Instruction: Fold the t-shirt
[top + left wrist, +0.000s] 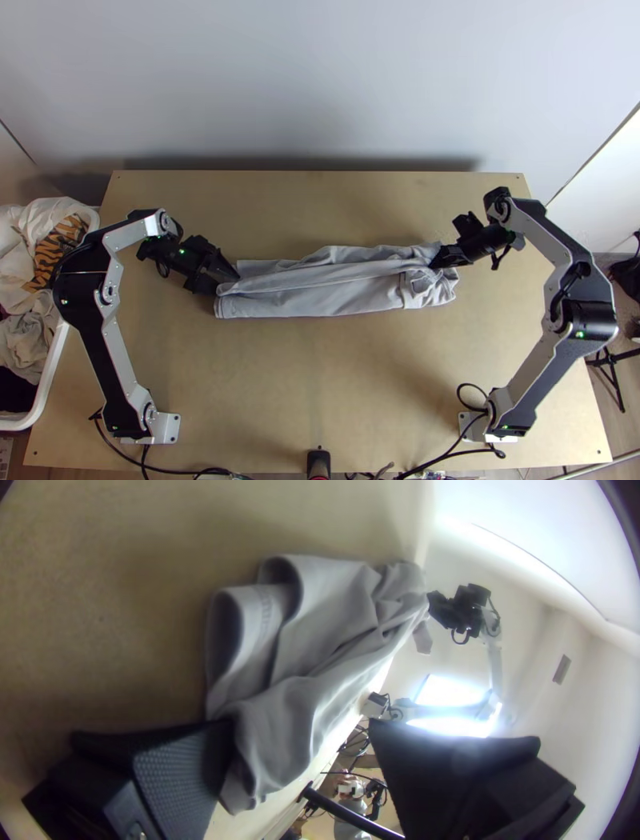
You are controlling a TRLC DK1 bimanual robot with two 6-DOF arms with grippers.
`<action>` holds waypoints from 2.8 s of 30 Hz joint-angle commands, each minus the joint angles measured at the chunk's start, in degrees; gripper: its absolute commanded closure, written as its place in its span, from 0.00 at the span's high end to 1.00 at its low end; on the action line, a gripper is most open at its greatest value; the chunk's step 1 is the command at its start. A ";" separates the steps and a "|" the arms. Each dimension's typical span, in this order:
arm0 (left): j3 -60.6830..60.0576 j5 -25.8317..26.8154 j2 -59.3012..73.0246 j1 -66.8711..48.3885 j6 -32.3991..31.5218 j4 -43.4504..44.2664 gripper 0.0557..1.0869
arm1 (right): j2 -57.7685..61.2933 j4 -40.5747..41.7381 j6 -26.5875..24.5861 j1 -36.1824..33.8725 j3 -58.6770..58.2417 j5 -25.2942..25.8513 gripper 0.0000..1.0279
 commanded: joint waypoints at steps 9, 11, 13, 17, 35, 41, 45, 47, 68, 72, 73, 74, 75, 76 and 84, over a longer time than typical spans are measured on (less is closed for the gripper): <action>6.45 -2.18 -17.65 1.20 0.46 -10.20 0.96 | -16.08 -9.87 -0.20 -1.77 8.64 -0.08 0.96; 6.01 -2.89 -18.80 1.73 2.40 -11.95 0.96 | -16.08 -13.82 -0.91 -3.00 12.06 -0.16 0.96; 4.78 -3.50 -19.23 2.69 3.01 -12.57 0.96 | -16.78 -15.05 -1.43 -3.62 13.03 -0.16 0.96; 1.96 -5.08 -19.59 6.03 4.94 -12.57 0.96 | -18.45 -16.37 -1.70 -3.35 12.68 -0.16 0.96; -15.00 -10.71 -19.41 5.33 5.47 0.18 0.96 | -20.74 -18.57 0.06 1.22 16.19 -0.25 0.96; -15.35 -10.62 -15.46 5.33 2.13 6.85 0.96 | -21.35 -18.92 1.47 2.97 17.16 -0.96 0.96; -14.03 -10.62 -14.75 5.42 -0.68 9.58 0.96 | -21.79 -19.18 3.14 4.56 18.92 -1.83 0.96; -13.24 -10.44 -15.19 5.59 -3.14 11.34 0.96 | -22.06 -19.18 3.31 5.26 19.01 -1.83 0.96; -15.09 -5.08 -15.98 -7.59 -9.65 19.51 0.96 | -24.96 -19.27 3.22 2.01 16.37 -1.83 0.96; -15.26 -5.17 -15.54 -7.94 -9.73 19.69 0.96 | -25.57 -19.27 3.14 1.22 16.63 -2.10 0.96; -15.61 -5.17 -15.54 -8.12 -9.73 20.04 0.96 | -25.75 -19.27 3.14 1.04 16.72 -2.27 0.96; -15.96 -5.17 -15.46 -8.12 -9.65 20.30 0.96 | -26.10 -19.27 3.05 0.95 16.81 -2.27 0.96; -16.40 -5.17 -15.46 -8.12 -9.73 20.83 0.96 | -26.19 -19.27 3.05 0.78 16.81 -2.27 0.96; -16.76 -5.26 -15.37 -8.12 -9.65 21.18 0.95 | -26.19 -19.27 3.05 0.60 16.90 -2.36 0.96; -17.37 -8.95 -11.59 -5.13 -11.32 22.59 0.03 | -26.54 -19.27 2.78 0.78 19.36 -2.80 0.96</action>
